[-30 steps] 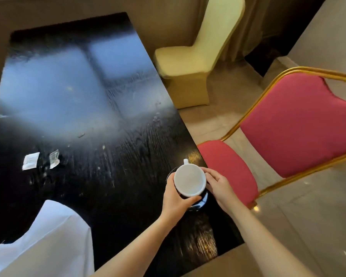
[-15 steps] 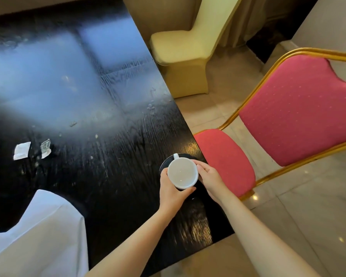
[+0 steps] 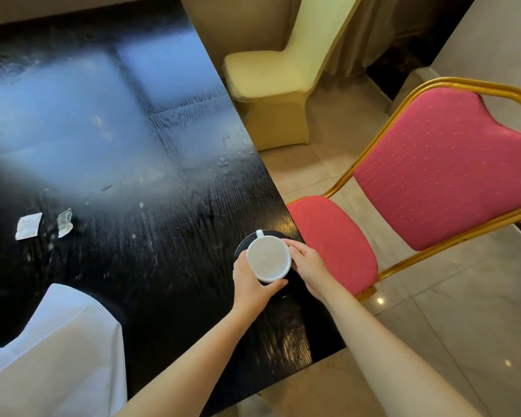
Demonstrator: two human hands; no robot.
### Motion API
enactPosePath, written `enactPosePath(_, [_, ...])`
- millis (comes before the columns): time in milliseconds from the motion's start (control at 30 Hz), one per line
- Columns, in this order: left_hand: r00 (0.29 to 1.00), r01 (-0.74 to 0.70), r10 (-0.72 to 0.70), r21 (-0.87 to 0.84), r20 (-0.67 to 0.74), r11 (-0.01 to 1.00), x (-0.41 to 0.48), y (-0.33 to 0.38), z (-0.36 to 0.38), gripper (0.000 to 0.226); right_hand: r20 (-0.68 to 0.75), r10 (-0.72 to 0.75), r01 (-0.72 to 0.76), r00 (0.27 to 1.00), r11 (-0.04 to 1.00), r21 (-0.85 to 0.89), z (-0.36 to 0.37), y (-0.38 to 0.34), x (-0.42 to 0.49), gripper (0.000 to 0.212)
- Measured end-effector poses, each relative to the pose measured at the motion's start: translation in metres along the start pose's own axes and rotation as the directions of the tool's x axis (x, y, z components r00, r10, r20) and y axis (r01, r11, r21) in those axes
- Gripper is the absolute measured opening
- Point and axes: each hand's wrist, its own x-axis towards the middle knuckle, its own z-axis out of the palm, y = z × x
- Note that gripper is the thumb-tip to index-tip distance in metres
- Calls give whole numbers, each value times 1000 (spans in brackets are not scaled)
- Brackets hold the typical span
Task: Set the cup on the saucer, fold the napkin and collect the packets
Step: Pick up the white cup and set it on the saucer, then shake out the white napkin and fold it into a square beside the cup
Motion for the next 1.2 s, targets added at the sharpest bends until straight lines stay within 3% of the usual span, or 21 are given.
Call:
enactPosePath(200, [993,48,-55,70,100,996,-1,6,-20,116,21,-12,16,1000,979,-204,-5,-14,5,36])
enactPosePath(333, [996,48,-54,84,75,995,7,17,-55,92,60,-106,121,993,897,-426,-7,-41,12,37])
enactPosePath(467, [998,15,-27,221,52,975,25,24,-112,67,164,-166,231,972,780,-581,4,-82,23,36])
enactPosePath(633, [970,118,-198,447,138,887,30,18,-195,57,376,-134,379,917,585,-717,63,-132,34,34])
enactPosePath(800, [929,272,-364,547,65,792,2,-7,-276,51,548,11,495,836,418,-762,159,-155,22,37])
enactPosePath(967, [903,410,-419,484,-96,773,-39,-44,-343,46,661,84,610,746,312,-728,247,-152,-4,38])
enactPosePath(1200, [853,510,-499,447,-151,735,-77,-99,-401,50,704,154,667,694,231,-708,334,-121,-26,39])
